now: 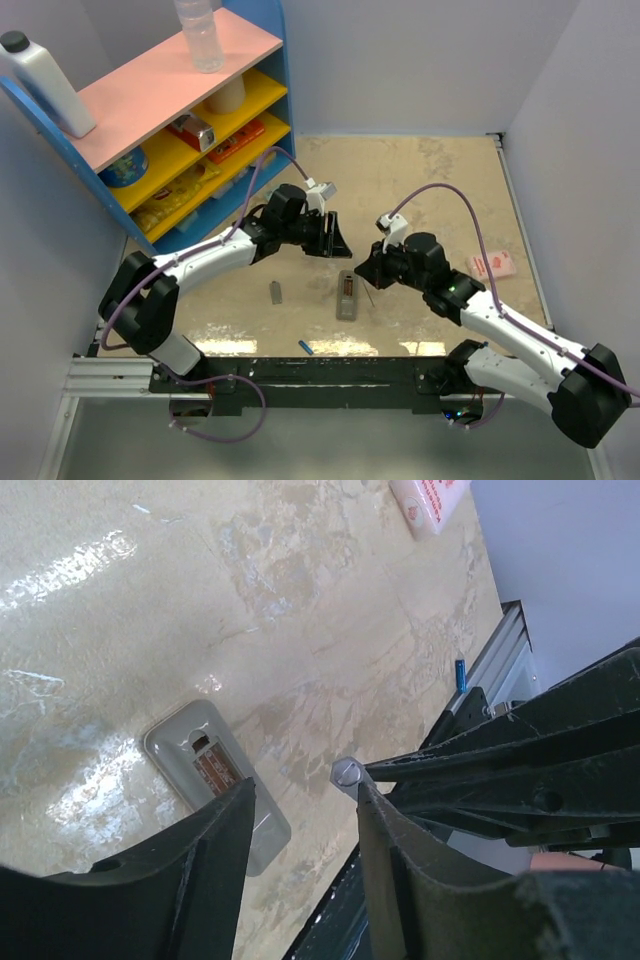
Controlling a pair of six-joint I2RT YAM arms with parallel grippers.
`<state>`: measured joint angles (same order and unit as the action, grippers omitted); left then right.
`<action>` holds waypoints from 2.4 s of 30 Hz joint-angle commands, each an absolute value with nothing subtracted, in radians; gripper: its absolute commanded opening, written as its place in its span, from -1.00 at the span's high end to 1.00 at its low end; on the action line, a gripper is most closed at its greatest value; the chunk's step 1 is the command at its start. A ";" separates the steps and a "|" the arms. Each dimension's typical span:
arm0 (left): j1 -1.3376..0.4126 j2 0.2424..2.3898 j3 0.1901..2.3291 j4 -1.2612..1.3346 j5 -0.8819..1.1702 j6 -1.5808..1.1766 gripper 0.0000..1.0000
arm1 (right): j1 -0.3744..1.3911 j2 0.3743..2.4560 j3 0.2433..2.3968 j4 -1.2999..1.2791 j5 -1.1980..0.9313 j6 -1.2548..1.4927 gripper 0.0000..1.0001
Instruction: Unload the batteries from the remote control
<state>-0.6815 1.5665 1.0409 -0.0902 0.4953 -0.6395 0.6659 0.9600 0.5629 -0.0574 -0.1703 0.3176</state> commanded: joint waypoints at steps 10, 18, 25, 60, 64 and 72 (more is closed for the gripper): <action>-0.703 1.600 1.066 -0.017 0.554 -0.672 0.10 | 0.686 0.937 0.563 -0.009 -0.183 0.301 1.00; -0.725 1.586 1.016 0.057 0.594 -0.701 1.00 | 0.686 0.933 0.606 -0.081 -0.121 0.343 0.88; -0.785 1.566 0.956 0.219 0.572 -0.790 1.00 | 0.686 0.838 0.747 -0.326 0.030 0.449 -0.06; -1.284 2.236 1.342 1.003 0.075 -0.834 1.00 | 0.687 0.637 1.187 -0.592 0.071 0.489 -0.64; -1.293 2.269 1.368 0.996 0.072 -0.815 1.00 | 0.686 0.637 1.196 -0.598 0.083 0.480 -0.64; -1.312 2.332 1.442 0.951 0.061 -0.741 1.00 | 0.686 0.644 1.200 -0.618 0.095 0.460 -0.64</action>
